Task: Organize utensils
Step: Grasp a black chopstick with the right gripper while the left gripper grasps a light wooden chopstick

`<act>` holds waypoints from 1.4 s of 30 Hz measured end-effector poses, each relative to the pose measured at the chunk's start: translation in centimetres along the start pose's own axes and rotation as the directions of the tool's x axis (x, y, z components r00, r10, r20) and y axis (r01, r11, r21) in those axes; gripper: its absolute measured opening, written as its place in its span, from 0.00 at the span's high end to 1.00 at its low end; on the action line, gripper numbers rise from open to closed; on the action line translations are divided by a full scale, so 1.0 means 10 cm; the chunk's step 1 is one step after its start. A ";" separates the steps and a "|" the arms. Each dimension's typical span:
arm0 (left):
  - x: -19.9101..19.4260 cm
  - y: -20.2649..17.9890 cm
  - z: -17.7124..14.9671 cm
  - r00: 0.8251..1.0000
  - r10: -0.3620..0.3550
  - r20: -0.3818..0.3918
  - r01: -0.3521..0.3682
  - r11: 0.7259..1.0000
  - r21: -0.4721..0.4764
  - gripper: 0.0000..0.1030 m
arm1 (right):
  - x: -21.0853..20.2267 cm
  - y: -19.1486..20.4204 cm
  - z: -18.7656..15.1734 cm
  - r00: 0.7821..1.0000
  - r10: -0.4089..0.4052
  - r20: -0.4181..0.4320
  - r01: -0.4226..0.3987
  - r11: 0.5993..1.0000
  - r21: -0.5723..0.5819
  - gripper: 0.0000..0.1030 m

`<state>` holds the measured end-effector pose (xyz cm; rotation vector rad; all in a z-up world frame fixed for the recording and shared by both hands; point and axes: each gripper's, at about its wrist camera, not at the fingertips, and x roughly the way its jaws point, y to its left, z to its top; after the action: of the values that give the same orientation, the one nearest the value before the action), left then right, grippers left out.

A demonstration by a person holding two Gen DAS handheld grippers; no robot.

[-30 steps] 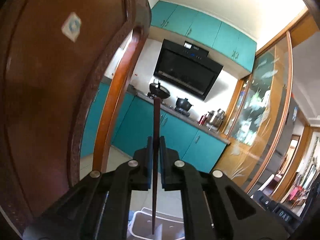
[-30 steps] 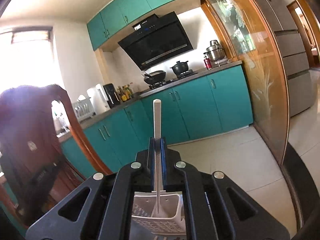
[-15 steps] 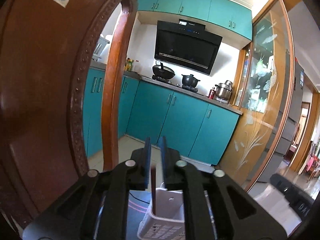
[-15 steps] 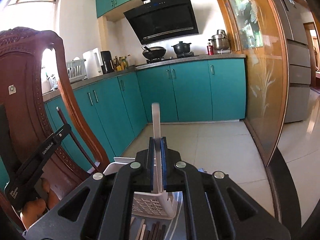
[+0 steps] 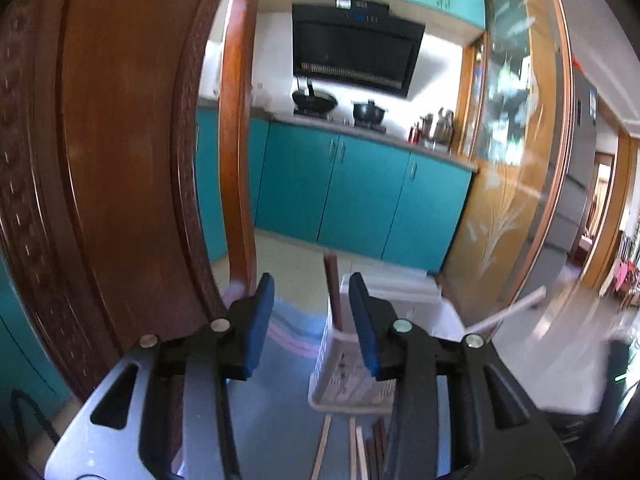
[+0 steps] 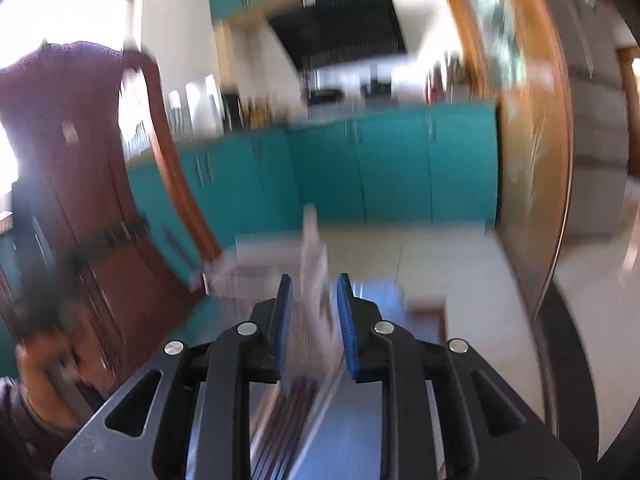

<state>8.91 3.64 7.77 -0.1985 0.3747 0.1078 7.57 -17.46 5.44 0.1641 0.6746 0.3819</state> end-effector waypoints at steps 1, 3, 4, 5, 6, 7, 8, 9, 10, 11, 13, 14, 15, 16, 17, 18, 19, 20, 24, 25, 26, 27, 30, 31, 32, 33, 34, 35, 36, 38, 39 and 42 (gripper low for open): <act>0.03 0.00 -0.04 1.000 -0.006 -0.031 0.006 1.000 0.002 0.60 | 0.23 -0.01 -0.07 0.994 0.018 -0.109 -0.016 1.000 0.019 0.78; 0.11 -0.01 -0.12 0.996 -0.019 -0.085 0.020 1.000 0.018 0.60 | 0.64 -0.03 -0.26 0.964 0.039 -0.262 -0.024 0.998 0.059 0.78; 0.14 -0.01 -0.16 0.995 -0.015 -0.101 0.018 0.999 0.030 0.60 | 0.82 -0.02 -0.37 0.945 0.038 -0.325 -0.018 0.998 0.067 0.78; 0.18 -0.03 -0.21 0.992 -0.004 -0.125 0.010 0.999 0.050 0.60 | 0.94 0.00 -0.43 0.928 0.040 -0.369 -0.016 0.998 0.067 0.78; 0.22 -0.03 -0.25 0.989 0.002 -0.149 0.008 0.998 0.064 0.60 | 1.05 0.03 -0.50 0.914 0.042 -0.403 -0.017 0.998 0.066 0.78; 0.25 -0.04 -0.29 0.985 0.004 -0.171 0.009 0.997 0.073 0.60 | 1.13 0.07 -0.56 0.903 0.040 -0.429 -0.017 0.998 0.058 0.78; 0.28 -0.03 -0.32 0.981 0.005 -0.192 0.010 0.997 0.080 0.60 | 1.19 0.11 -0.61 0.893 0.035 -0.449 -0.017 0.999 0.045 0.78; 0.30 -0.02 -0.35 0.978 0.006 -0.208 0.012 0.996 0.084 0.60 | 1.23 0.15 -0.65 0.885 0.021 -0.465 -0.011 1.000 0.024 0.78; 0.32 -0.01 -0.37 0.975 0.005 -0.223 0.015 0.996 0.088 0.60 | 1.26 0.18 -0.67 0.880 0.002 -0.474 0.000 1.000 0.005 0.78; 0.34 -0.01 -0.38 0.972 0.005 -0.237 0.017 0.996 0.092 0.60 | 1.24 0.20 -0.69 0.885 -0.007 -0.466 0.005 1.000 -0.007 0.79; 0.38 0.01 -0.43 0.963 0.007 -0.271 0.021 0.995 0.102 0.60 | 1.21 0.19 -0.68 0.885 -0.001 -0.466 0.003 1.000 0.004 0.84; 0.40 0.03 -0.46 0.957 0.007 -0.289 0.024 0.994 0.105 0.60 | 1.20 0.18 -0.67 0.888 -0.003 -0.461 0.008 1.000 0.008 0.92; 0.42 0.03 -0.47 0.953 0.007 -0.302 0.026 0.994 0.106 0.60 | 1.18 0.17 -0.66 0.888 -0.004 -0.459 0.010 1.000 0.011 0.92; 0.45 0.04 -0.50 0.947 0.008 -0.321 0.028 0.994 0.108 0.58 | 1.17 0.14 -0.65 0.890 -0.002 -0.457 0.014 1.000 0.022 0.92; 0.48 0.04 -0.50 0.942 0.011 -0.334 0.028 0.993 0.111 0.56 | 1.16 0.13 -0.63 0.891 -0.005 -0.454 0.020 0.999 0.028 0.93; 0.52 0.05 -0.53 0.935 0.016 -0.355 0.027 0.993 0.116 0.56 | 1.13 0.09 -0.62 0.892 -0.020 -0.451 0.034 0.999 0.022 0.93; 0.55 0.06 -0.57 0.928 0.021 -0.373 0.026 0.992 0.121 0.54 | 1.12 0.09 -0.61 0.893 -0.036 -0.449 0.046 0.999 0.013 0.94; 0.58 0.07 -0.62 0.919 0.026 -0.394 0.026 0.992 0.126 0.54 | 1.11 0.06 -0.60 0.894 -0.060 -0.445 0.069 0.998 0.004 0.94; 0.76 0.08 -0.81 0.870 0.024 -0.492 0.045 0.991 0.129 0.54 | 1.00 -0.07 -0.59 0.893 -0.148 -0.426 0.150 0.988 -0.027 0.94; 0.81 0.07 -0.87 0.855 0.018 -0.518 0.055 0.991 0.126 0.54 | 0.98 -0.09 -0.58 0.893 -0.136 -0.430 0.142 0.990 -0.019 0.94; 0.87 0.07 -0.92 0.842 0.013 -0.540 0.063 0.990 0.122 0.54 | 0.96 -0.11 -0.59 0.892 -0.129 -0.434 0.138 0.990 -0.010 0.93; 0.90 0.06 -0.97 0.832 0.009 -0.555 0.070 0.990 0.120 0.54 | 0.95 -0.13 -0.59 0.891 -0.128 -0.435 0.139 0.990 -0.005 0.92; 1.02 0.01 -1.12 0.802 -0.004 -0.597 0.092 0.989 0.118 0.52 | 0.97 -0.16 -0.55 0.893 -0.144 -0.427 0.158 0.987 -0.004 0.86; 1.07 0.00 -1.17 0.793 -0.001 -0.609 0.096 0.988 0.123 0.51 | 0.97 -0.18 -0.54 0.893 -0.151 -0.424 0.164 0.986 -0.005 0.86; 1.10 -0.01 -1.20 0.789 0.004 -0.615 0.096 0.987 0.128 0.51 | 0.97 -0.21 -0.52 0.893 -0.155 -0.422 0.169 0.986 -0.006 0.85; 1.16 -0.03 -1.24 0.781 0.014 -0.625 0.094 0.986 0.140 0.51 | 0.99 -0.16 -0.54 0.893 -0.159 -0.420 0.172 0.985 -0.006 0.85; 1.20 -0.04 -1.26 0.776 0.023 -0.631 0.091 0.985 0.148 0.51 | 1.00 -0.17 -0.54 0.893 -0.159 -0.420 0.174 0.985 -0.002 0.84; 1.26 -0.03 -1.29 0.768 0.037 -0.639 0.084 0.984 0.157 0.50 | 1.08 -0.14 -0.54 0.893 -0.157 -0.422 0.174 0.985 0.002 0.84; 1.29 -0.03 -1.31 0.764 0.040 -0.644 0.083 0.984 0.158 0.50 | 1.13 -0.16 -0.54 0.892 -0.156 -0.425 0.174 0.985 0.004 0.83; 1.36 -0.01 -1.35 0.752 0.040 -0.657 0.082 0.985 0.154 0.50 | 1.19 -0.18 -0.54 0.888 -0.155 -0.432 0.176 0.984 0.007 0.82; 1.39 0.00 -1.37 0.747 0.044 -0.663 0.081 0.985 0.156 0.50 | 1.21 -0.18 -0.54 0.890 -0.152 -0.430 0.171 0.985 0.006 0.80; 1.44 0.02 -1.38 0.752 0.074 -0.655 0.064 0.981 0.185 0.50 | 1.24 -0.17 -0.52 0.891 -0.148 -0.428 0.159 0.987 -0.009 0.73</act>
<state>17.39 1.91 -10.22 -0.0293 1.0993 -0.0011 13.61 -13.98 -6.23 0.0490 1.1220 0.2564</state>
